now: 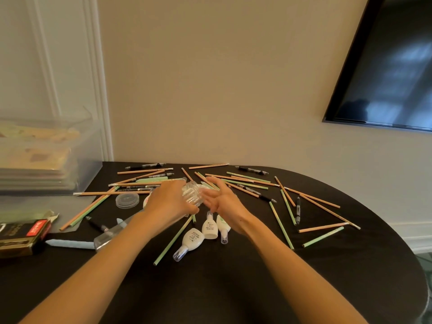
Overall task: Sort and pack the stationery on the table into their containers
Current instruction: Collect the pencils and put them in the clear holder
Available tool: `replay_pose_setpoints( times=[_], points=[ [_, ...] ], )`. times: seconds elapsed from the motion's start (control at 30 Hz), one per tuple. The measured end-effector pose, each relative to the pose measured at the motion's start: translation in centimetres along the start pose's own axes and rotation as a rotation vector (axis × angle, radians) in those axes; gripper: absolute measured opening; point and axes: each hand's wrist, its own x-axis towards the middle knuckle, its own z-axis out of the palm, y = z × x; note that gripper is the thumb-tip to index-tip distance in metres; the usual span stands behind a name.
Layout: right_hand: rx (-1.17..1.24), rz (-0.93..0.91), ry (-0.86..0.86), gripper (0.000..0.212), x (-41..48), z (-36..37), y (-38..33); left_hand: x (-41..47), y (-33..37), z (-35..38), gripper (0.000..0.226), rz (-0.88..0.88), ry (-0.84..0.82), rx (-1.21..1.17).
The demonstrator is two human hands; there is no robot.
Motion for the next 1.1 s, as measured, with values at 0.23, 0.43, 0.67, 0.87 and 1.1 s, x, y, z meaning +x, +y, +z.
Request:
replay_pose_setpoints(
  times=[0.23, 0.43, 0.67, 0.87, 1.1],
  points=[
    [-0.015, 0.109, 0.314, 0.055, 2.6, -2.4, 2.3, 1.1, 0.2, 0.3, 0.078, -0.026, 0.009, 0.026],
    [-0.086, 0.269, 0.537, 0.028, 5.1, -7.7, 5.2, 3.6, 1.5, 0.8, 0.082, 0.018, -0.001, 0.079],
    [-0.803, 0.186, 0.491, 0.034, 8.5, -11.9, 6.7, 7.1, 2.2, 2.1, 0.080, 0.039, -0.006, 0.119],
    [-1.133, 0.194, 0.345, 0.034, 11.7, -12.1, 7.4, 9.1, 1.9, 2.8, 0.084, 0.006, -0.031, 0.153],
    [-1.162, 0.187, 0.346, 0.025, 13.2, -12.2, 7.1, 9.9, 1.8, 3.3, 0.083, -0.007, -0.033, 0.173]
  ],
)
